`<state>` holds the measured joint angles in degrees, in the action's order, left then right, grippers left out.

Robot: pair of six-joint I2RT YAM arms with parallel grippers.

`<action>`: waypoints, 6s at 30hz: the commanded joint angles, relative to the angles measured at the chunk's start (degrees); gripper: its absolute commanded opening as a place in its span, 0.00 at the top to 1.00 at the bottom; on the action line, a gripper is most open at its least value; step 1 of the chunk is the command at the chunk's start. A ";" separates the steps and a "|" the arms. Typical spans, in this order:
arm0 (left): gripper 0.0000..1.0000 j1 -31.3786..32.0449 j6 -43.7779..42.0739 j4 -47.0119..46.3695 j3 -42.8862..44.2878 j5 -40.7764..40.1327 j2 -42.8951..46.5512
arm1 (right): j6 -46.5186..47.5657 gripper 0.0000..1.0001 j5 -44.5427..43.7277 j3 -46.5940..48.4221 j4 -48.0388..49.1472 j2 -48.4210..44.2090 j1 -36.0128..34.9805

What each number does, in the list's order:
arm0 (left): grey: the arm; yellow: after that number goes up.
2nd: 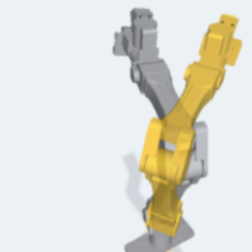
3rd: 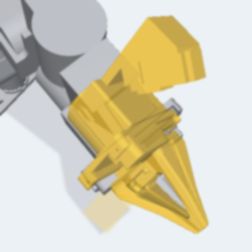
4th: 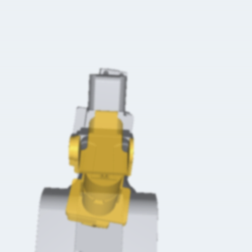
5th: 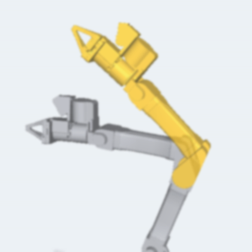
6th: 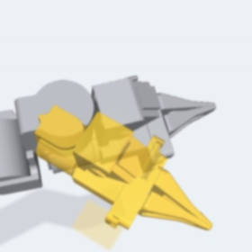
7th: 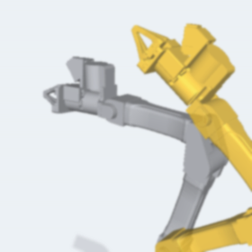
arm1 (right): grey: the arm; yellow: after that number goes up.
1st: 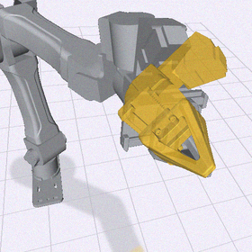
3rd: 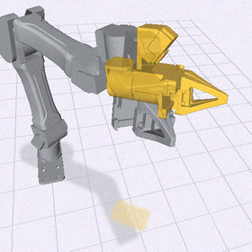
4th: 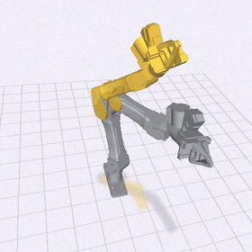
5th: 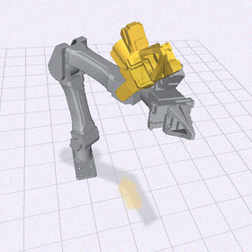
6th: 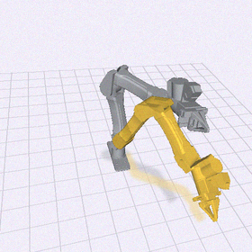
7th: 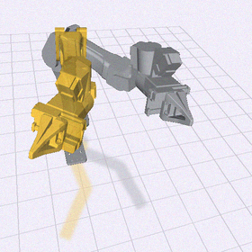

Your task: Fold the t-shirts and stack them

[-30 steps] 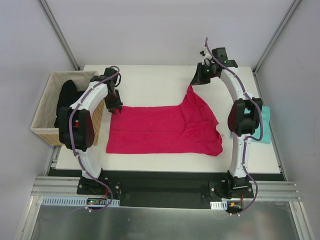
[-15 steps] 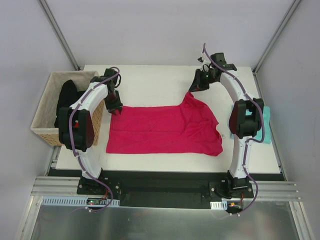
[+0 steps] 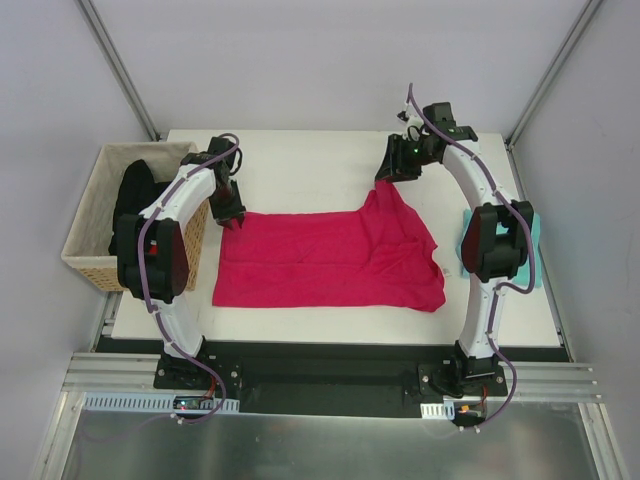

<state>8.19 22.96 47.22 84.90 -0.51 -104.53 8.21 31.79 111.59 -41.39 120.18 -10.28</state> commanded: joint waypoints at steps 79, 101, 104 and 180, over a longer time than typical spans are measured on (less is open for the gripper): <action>0.75 -0.10 -0.11 2.44 3.34 -1.16 -0.50 | -6.27 0.67 6.00 15.06 1.13 23.26 8.09; 0.75 -0.45 -0.64 2.35 3.52 -0.89 -0.76 | -11.72 0.99 -5.07 6.81 7.54 15.97 8.70; 0.75 -0.54 -0.72 2.26 3.78 -0.98 -0.94 | -12.42 0.99 -7.00 5.22 9.22 14.21 8.70; 0.76 -2.91 -2.31 1.65 11.96 2.36 -8.68 | -10.23 0.54 -11.23 14.43 6.05 14.90 8.00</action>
<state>5.50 21.43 48.29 96.84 0.51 -114.15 -4.14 15.53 120.64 -32.51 131.28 -1.98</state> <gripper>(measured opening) 0.249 0.466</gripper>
